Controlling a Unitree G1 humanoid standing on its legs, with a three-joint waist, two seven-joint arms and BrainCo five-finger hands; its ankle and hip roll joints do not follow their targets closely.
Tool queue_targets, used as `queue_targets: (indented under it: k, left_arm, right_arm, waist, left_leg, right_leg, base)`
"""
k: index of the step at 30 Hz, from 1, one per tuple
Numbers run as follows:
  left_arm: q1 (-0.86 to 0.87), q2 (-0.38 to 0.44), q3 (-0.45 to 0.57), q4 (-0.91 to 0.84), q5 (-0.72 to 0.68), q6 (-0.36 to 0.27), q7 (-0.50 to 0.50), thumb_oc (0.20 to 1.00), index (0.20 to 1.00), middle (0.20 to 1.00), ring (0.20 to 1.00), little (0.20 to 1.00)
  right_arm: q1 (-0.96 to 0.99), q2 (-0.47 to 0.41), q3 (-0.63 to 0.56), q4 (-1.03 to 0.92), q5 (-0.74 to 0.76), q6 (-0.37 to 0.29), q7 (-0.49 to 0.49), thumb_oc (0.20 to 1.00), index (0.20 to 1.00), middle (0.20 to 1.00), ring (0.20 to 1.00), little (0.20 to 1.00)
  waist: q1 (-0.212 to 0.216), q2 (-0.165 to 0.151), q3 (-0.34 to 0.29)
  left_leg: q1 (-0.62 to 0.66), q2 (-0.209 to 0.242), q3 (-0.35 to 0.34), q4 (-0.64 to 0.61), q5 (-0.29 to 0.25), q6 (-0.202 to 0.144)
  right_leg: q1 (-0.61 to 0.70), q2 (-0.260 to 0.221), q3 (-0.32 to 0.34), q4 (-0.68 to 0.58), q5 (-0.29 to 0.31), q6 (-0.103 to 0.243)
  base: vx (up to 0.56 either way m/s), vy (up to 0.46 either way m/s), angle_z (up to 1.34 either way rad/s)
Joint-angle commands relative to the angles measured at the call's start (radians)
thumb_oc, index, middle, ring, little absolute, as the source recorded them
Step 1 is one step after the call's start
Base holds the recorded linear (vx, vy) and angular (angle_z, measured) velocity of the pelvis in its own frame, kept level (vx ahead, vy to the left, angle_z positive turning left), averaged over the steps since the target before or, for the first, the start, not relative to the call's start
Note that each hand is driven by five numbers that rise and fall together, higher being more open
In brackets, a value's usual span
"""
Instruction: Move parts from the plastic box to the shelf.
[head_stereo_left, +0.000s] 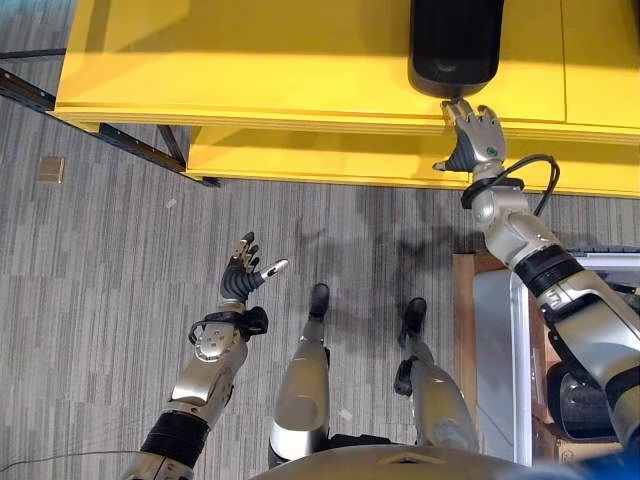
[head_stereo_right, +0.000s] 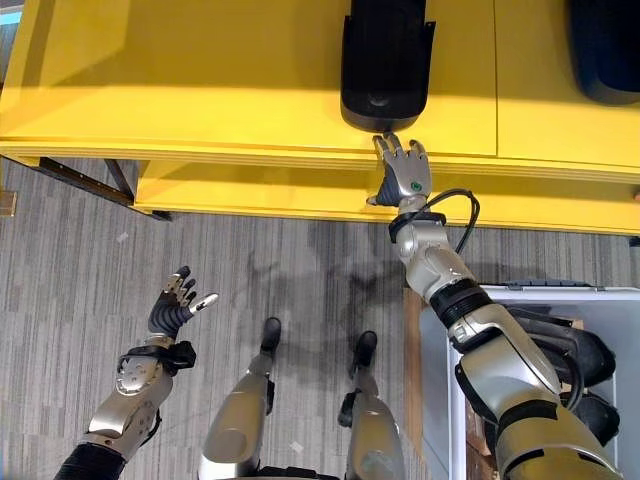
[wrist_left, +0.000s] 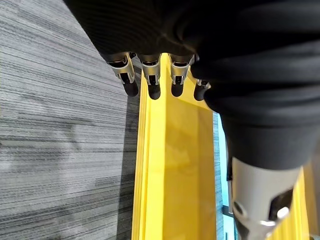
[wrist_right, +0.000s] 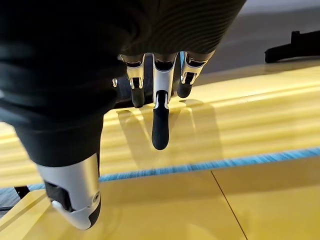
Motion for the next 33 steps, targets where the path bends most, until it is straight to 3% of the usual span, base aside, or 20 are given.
queue_targets:
  k: [1, 15, 33]
  left_arm:
    - [0.038, 0.065, 0.012, -0.08, -0.022, -0.06, 0.021, 1.0, 1.0, 1.0, 1.0, 1.0]
    - [0.028, 0.075, 0.009, -0.092, -0.036, -0.072, 0.029, 1.0, 1.0, 1.0, 1.0, 1.0]
    - [0.007, 0.101, -0.002, -0.104, -0.065, -0.089, 0.035, 1.0, 1.0, 1.0, 1.0, 1.0]
  right_arm:
    - [-0.088, -0.054, 0.043, 0.031, 0.029, -0.002, -0.012, 1.0, 1.0, 1.0, 1.0, 1.0]
    - [-0.191, -0.083, 0.051, 0.07, 0.074, 0.003, -0.032, 1.0, 1.0, 1.0, 1.0, 1.0]
    - [-0.406, -0.077, 0.115, 0.293, 0.157, 0.018, -0.068, 1.0, 1.0, 1.0, 1.0, 1.0]
  waist:
    - [0.019, -0.041, -0.033]
    - [0.03, -0.03, -0.019]
    - [0.04, -0.025, -0.008]
  left_leg:
    - [-0.037, 0.021, 0.034, 0.108, -0.04, 0.017]
    - [-0.089, 0.007, 0.031, 0.137, -0.04, 0.02]
    - [-0.128, -0.002, 0.026, 0.159, -0.041, 0.021]
  right_leg:
    - [-0.02, -0.138, 0.074, 0.169, -0.123, 0.089]
    - [-0.056, -0.142, 0.074, 0.182, -0.12, 0.087]
    - [-0.093, -0.136, 0.08, 0.199, -0.115, 0.086]
  base:
    - [0.0, 0.0, 0.0]
    - [0.0, 0.001, 0.02]
    - [0.0, 0.0, 0.0]
